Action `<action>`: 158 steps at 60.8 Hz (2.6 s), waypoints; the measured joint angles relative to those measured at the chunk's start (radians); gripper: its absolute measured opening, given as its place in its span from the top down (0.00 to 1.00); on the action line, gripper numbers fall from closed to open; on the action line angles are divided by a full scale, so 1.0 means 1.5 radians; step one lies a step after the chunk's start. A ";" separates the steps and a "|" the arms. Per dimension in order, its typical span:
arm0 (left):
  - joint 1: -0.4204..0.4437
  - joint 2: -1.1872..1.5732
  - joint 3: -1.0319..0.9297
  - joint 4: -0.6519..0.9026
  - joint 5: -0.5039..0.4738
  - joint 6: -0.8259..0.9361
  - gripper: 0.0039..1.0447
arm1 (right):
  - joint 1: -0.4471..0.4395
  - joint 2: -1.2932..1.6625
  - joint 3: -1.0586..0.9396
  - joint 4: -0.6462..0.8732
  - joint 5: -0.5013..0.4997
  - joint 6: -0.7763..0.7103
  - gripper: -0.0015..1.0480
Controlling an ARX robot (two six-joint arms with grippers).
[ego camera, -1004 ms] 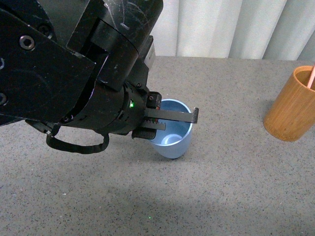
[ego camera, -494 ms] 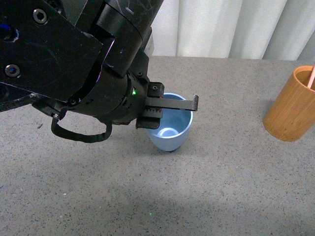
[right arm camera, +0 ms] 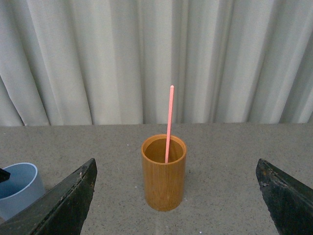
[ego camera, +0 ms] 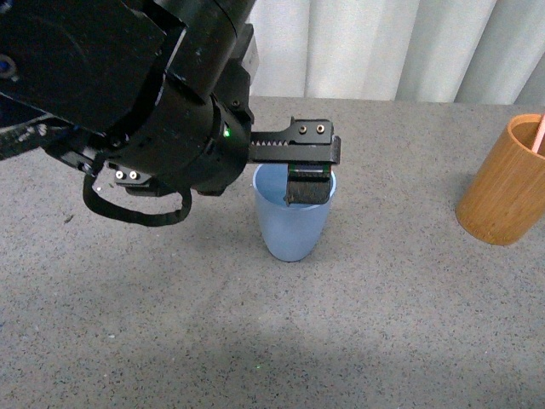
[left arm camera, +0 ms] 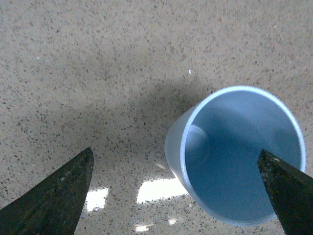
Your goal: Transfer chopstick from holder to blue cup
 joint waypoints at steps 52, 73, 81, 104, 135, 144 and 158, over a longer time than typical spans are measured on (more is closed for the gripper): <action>0.348 -1.164 -0.640 -0.021 0.089 0.228 0.97 | 0.000 0.000 0.000 0.000 0.001 0.000 0.09; 0.348 -1.244 -0.640 -0.064 0.088 0.228 0.95 | 0.000 0.000 0.000 0.000 -0.001 0.000 0.09; 0.348 -1.244 -0.640 -0.064 0.085 0.228 0.71 | 0.063 0.132 0.018 0.055 0.238 0.065 0.09; 0.348 -1.245 -0.640 -0.064 0.087 0.228 0.06 | -0.053 0.930 0.293 0.332 0.136 0.019 0.09; 0.348 -1.245 -0.640 -0.064 0.088 0.230 0.06 | -0.051 1.116 0.520 0.263 0.105 0.012 0.09; 0.348 -1.245 -0.640 -0.064 0.088 0.230 0.06 | -0.041 1.155 0.550 0.272 0.105 0.013 0.09; 0.348 -1.245 -0.640 -0.064 0.088 0.230 0.06 | -0.004 1.185 0.598 0.267 0.098 0.026 0.09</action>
